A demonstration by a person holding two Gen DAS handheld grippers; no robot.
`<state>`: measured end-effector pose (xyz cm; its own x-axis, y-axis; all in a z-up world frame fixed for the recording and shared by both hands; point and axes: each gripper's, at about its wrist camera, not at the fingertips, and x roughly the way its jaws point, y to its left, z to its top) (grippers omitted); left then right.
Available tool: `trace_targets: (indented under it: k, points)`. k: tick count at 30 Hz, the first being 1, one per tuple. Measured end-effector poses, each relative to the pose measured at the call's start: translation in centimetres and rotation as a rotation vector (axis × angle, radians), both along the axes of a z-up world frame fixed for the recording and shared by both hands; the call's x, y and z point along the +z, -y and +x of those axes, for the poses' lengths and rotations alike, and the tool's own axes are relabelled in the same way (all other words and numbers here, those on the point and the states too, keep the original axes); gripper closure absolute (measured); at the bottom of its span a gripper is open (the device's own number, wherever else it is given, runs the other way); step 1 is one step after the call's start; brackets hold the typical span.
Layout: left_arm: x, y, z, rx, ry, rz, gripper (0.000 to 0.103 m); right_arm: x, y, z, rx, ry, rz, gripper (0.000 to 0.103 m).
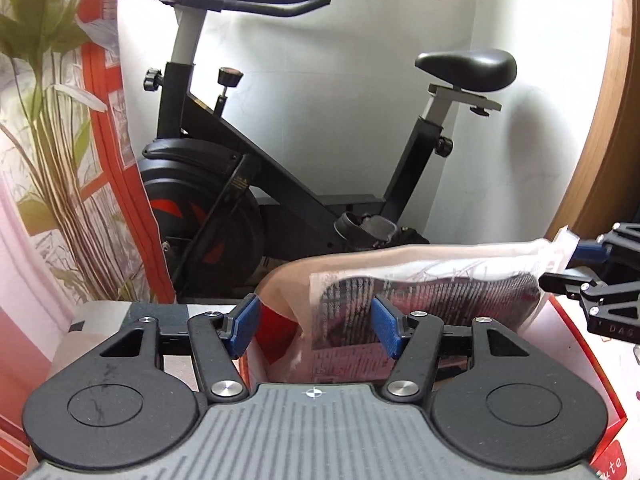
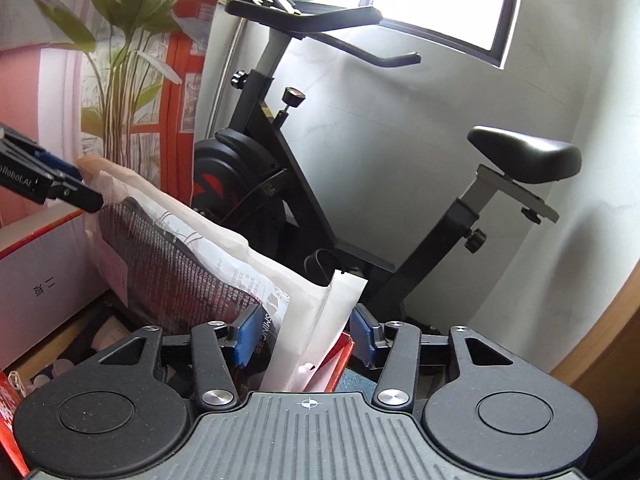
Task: Organize soft objects
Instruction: 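Lower the packaged bag into the red box and open the left tool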
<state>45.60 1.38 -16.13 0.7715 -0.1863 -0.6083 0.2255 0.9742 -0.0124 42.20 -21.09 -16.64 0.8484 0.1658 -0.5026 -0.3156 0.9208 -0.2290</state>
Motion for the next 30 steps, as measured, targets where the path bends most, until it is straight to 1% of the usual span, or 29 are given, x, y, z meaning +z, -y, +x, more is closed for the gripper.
trace_targets:
  k: [1, 2, 5, 7, 9, 11, 12, 13, 14, 15, 16, 17, 18, 21, 24, 26, 27, 28, 29, 30]
  points:
    - [0.3, 0.0, -0.1, 0.002, 0.012, 0.000, 0.040, -0.1, -0.3, 0.1, 0.015, -0.010, -0.030, 0.079]
    - [0.6, 0.0, -0.3, 0.001, 0.024, -0.003, 0.040, -0.3, -0.9, 0.0, 0.025, -0.013, -0.072, 0.085]
    - [1.8, 0.0, -0.9, -0.009, 0.064, -0.021, 0.040, -1.1, -2.2, -0.5, 0.057, 0.029, -0.187, 0.089]
    - [2.5, 0.1, -1.2, -0.013, 0.089, -0.028, 0.041, -1.8, -3.2, -1.0, 0.075, 0.079, -0.271, 0.089]
    - [2.9, 0.3, -1.0, -0.016, 0.101, -0.035, 0.042, -2.2, -4.0, -1.1, 0.091, 0.114, -0.320, 0.089]
    - [2.9, 0.8, -0.5, -0.018, 0.104, -0.040, 0.046, -2.6, -4.6, -1.2, 0.106, 0.146, -0.360, 0.089]
    - [2.8, 1.0, -0.2, -0.020, 0.099, -0.044, 0.049, -2.9, -4.9, -1.2, 0.112, 0.152, -0.376, 0.089]
    - [2.4, 1.3, 0.2, -0.027, 0.079, -0.048, 0.056, -3.1, -5.1, -1.1, 0.119, 0.144, -0.385, 0.089]
    - [1.9, 1.5, 0.5, -0.034, 0.054, -0.048, 0.061, -3.4, -5.3, -0.9, 0.130, 0.125, -0.385, 0.090]
    - [1.3, 1.8, 0.9, -0.036, 0.029, -0.044, 0.069, -3.8, -5.6, -0.6, 0.134, 0.098, -0.393, 0.090]
    - [0.6, 2.0, 1.2, -0.034, 0.007, -0.040, 0.071, -4.2, -5.9, -0.4, 0.136, 0.078, -0.408, 0.090]
    - [0.0, 2.1, 1.4, -0.033, -0.008, -0.042, 0.071, -4.5, -6.0, -0.2, 0.138, 0.064, -0.414, 0.091]
    - [-0.4, 2.2, 1.5, -0.033, -0.021, -0.047, 0.071, -4.8, -6.0, 0.2, 0.132, 0.034, -0.407, 0.091]
    - [-1.3, 2.1, 1.6, -0.034, -0.041, -0.056, 0.071, -4.7, -5.6, 1.1, 0.108, -0.009, -0.347, 0.091]
    - [-1.3, 1.8, 1.4, -0.037, -0.033, -0.050, 0.071, -4.2, -5.5, 1.9, 0.087, -0.052, -0.302, 0.092]
    - [-0.8, 1.4, 1.1, -0.034, -0.020, -0.054, 0.070, -4.0, -5.3, 2.1, 0.065, -0.065, -0.276, 0.088]
    - [-0.6, 1.2, 0.9, -0.034, -0.015, -0.054, 0.067, -3.7, -5.0, 2.1, 0.046, -0.075, -0.246, 0.085]
    - [-0.3, 1.2, 0.7, -0.034, -0.009, -0.050, 0.060, -3.5, -4.7, 2.1, 0.027, -0.086, -0.211, 0.077]
    - [0.0, 1.2, 0.4, -0.034, -0.002, -0.044, 0.056, -3.2, -4.1, 2.0, 0.011, -0.094, -0.163, 0.071]
    - [0.2, 1.1, 0.1, -0.034, 0.005, -0.041, 0.048, -2.9, -3.7, 1.8, 0.001, -0.094, -0.125, 0.069]
